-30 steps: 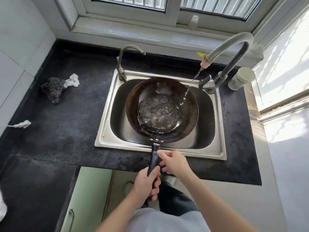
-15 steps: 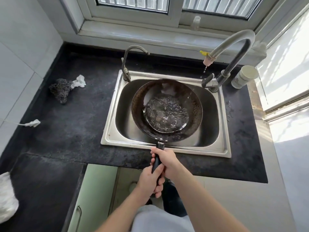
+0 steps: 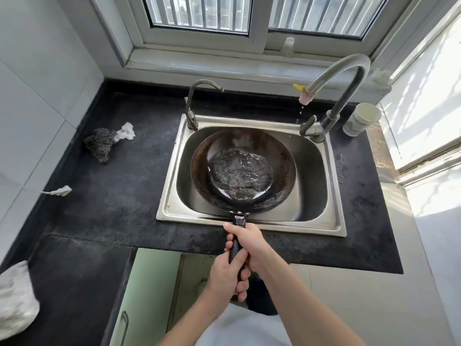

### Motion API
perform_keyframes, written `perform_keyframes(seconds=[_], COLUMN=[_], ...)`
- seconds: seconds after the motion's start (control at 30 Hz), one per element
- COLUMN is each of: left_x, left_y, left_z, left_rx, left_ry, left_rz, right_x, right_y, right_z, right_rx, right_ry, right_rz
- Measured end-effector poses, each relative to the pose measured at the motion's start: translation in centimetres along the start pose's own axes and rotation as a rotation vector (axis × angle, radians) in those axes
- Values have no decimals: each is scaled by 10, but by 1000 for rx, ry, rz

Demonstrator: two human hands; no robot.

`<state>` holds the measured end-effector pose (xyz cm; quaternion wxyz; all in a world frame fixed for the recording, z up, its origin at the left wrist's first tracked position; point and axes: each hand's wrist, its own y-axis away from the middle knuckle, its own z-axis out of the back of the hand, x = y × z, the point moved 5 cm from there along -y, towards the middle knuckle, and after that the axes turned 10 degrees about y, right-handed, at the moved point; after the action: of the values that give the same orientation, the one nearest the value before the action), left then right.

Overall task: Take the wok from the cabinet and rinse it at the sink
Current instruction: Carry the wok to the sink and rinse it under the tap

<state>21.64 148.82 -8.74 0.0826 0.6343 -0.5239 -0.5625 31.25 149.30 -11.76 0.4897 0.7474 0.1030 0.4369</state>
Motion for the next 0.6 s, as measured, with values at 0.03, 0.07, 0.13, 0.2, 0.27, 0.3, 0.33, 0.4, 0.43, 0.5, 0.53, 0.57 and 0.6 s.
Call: perform_keyframes(seconds=[0.03,0.07,0.13,0.2,0.27,0.3,0.33,0.4,0.43,0.5,0.53,0.57,0.6], left_x=[-1,-3,-6,-8,-9,-10,-11,-11,-11,-10,-9,-8,-7], left_y=[3,6,12,17,23,26,28,31,32,33,34,35,36], left_z=[1,2,6,10,13,14,15,16,17,17,16,14,12], left_rx=[1,2,8,14,24,29,31,26,25,36,54,79,101], left_ry=[1,2,1,-4,-3,1,7,33,52,117,174,248,342], left_rz=[-3,-5,-13,-25,-37,-44,-45,-33,-20,32,80,140,208], right_x=[3,5,8,11,12,13,13,13,12,11,12,13,15], right_y=[2,4,9,12,14,15,16,17,17,18,18,19,18], right_z=[-2,-5,-11,-16,-21,-24,-27,-30,-31,-33,-33,-34,-34], right_rx=[14,28,39,7,-34,-55,-76,-110,-120,-116,-103,-87,-75], right_ry=[8,16,20,-5,16,55,96,144,152,149,140,139,150], right_rz=[20,36,57,73,96,114,134,160,161,166,177,191,208])
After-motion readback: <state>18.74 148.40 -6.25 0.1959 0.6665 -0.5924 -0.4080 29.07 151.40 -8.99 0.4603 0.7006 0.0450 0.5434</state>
